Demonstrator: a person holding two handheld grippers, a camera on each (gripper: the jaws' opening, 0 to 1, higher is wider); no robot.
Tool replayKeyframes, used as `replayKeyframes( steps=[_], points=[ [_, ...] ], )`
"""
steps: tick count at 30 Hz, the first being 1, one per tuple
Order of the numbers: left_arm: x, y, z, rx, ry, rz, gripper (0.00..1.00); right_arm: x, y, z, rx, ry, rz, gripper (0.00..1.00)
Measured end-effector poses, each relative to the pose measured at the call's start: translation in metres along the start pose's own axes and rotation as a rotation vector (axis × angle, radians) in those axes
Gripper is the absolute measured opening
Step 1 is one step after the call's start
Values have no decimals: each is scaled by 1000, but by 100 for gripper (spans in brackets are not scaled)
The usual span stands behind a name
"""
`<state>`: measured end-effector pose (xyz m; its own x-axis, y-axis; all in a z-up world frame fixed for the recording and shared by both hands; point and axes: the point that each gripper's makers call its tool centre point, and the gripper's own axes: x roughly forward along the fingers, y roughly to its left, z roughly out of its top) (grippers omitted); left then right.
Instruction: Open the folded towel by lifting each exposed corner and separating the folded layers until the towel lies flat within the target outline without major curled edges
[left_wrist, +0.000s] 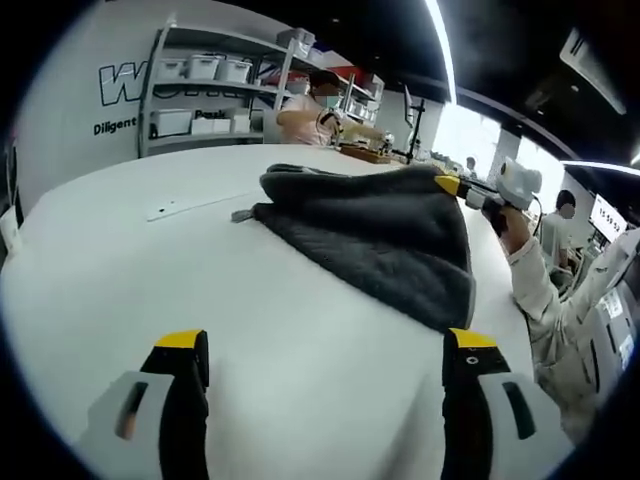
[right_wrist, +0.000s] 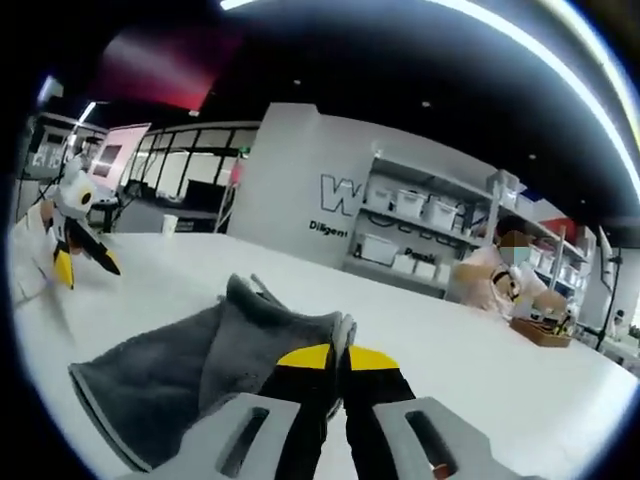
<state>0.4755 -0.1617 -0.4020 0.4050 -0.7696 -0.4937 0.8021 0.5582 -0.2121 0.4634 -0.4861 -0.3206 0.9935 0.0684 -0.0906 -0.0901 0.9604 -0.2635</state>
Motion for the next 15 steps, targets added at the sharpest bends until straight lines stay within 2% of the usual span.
replayKeyframes(
  steps=[15],
  points=[
    [1,-4,-1,2,1,-5,96,-22,-18,-29,-8,69,-58,0]
  ],
)
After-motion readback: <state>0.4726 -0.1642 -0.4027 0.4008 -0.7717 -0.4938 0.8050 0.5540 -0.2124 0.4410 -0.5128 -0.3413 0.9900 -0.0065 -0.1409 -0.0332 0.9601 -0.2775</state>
